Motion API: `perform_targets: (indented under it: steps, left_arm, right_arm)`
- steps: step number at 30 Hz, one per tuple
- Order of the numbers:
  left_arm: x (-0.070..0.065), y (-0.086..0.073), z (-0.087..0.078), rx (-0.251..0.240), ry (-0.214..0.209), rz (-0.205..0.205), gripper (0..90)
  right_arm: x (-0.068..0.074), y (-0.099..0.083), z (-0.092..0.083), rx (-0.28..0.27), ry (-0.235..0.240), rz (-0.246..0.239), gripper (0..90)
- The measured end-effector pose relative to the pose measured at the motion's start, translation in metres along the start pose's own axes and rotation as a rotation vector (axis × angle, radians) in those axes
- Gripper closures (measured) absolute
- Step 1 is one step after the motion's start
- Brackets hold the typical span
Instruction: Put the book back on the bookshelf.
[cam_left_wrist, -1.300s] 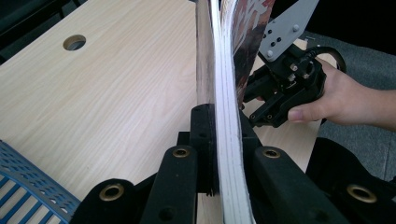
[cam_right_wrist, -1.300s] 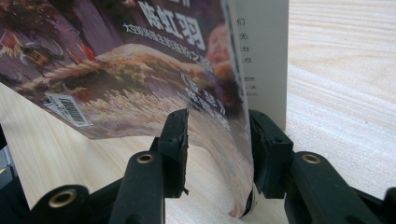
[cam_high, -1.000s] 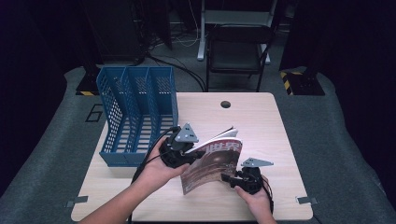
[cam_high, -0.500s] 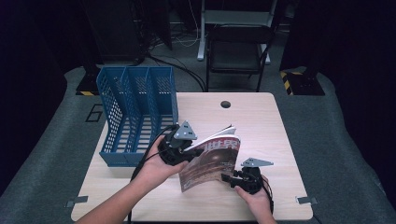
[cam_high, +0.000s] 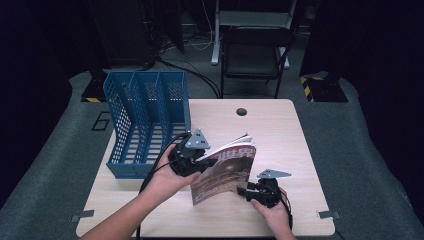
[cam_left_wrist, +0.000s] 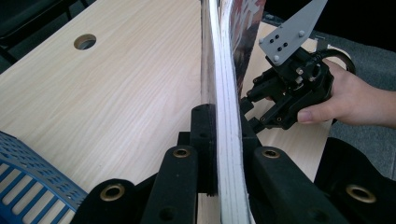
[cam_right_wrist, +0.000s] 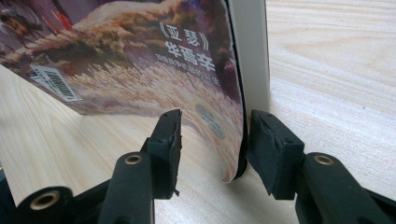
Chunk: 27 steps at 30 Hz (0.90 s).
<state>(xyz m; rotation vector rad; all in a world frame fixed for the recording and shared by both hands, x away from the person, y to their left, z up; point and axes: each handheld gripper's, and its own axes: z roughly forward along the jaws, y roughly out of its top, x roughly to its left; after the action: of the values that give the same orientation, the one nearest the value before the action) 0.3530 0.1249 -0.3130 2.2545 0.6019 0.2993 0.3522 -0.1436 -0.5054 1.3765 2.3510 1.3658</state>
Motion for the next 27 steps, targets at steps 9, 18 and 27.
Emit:
perform_targets:
  steps: [9,18,27]
  left_arm:
    - [0.001,-0.001,-0.001,-0.002,0.002,-0.005,84.0]
    - [0.002,0.002,-0.006,0.002,0.019,0.011,84.0]
    - [0.006,0.006,-0.017,-0.012,0.019,-0.004,84.1]
  right_arm:
    - [0.000,0.000,0.000,0.002,-0.001,0.008,54.4]
    - [-0.001,0.000,0.000,0.002,0.008,0.013,54.7]
    - [-0.001,0.000,-0.001,-0.010,0.011,0.022,54.5]
